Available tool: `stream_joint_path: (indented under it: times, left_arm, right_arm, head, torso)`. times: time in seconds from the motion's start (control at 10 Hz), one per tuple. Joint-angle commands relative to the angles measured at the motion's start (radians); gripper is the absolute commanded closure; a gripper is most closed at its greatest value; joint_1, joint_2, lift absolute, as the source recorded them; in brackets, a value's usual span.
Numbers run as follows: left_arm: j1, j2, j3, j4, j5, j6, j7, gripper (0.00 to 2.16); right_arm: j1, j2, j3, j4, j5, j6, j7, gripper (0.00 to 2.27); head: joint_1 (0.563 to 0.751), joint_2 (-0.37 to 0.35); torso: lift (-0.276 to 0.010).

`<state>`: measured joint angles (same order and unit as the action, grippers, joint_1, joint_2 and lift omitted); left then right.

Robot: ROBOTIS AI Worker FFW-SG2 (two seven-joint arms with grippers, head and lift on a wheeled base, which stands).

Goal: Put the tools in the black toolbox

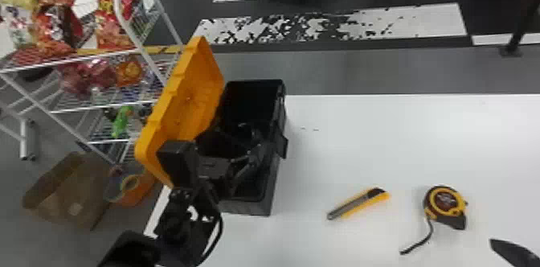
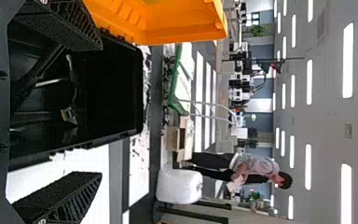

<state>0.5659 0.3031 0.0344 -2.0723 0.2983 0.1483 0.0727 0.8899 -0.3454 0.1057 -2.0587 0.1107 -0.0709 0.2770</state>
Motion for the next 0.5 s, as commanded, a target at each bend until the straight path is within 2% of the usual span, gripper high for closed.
stream_joint_path:
  times: [0.0,0.2,0.4]
  left_arm:
    - [0.048,-0.016,-0.033,0.009,-0.001,-0.173,0.01,0.03]
    - [0.1,-0.016,-0.083,0.041,-0.002,-0.437,0.047,0.03]
    - [0.143,-0.016,-0.114,0.063,-0.004,-0.535,0.052,0.03]
  right_arm:
    - [0.001,0.006,-0.009,0.0,-0.022,0.018,-0.006,0.08]
    - [-0.003,0.009,-0.015,0.002,-0.042,0.027,-0.018,0.08]
    - [-0.019,0.016,-0.018,0.003,-0.055,0.107,-0.018,0.08]
  head:
    - [0.695,0.25]
    - [0.695,0.209]
    - [0.695,0.19]
  torso:
    - [-0.039]
    - [-0.039]
    - [-0.039]
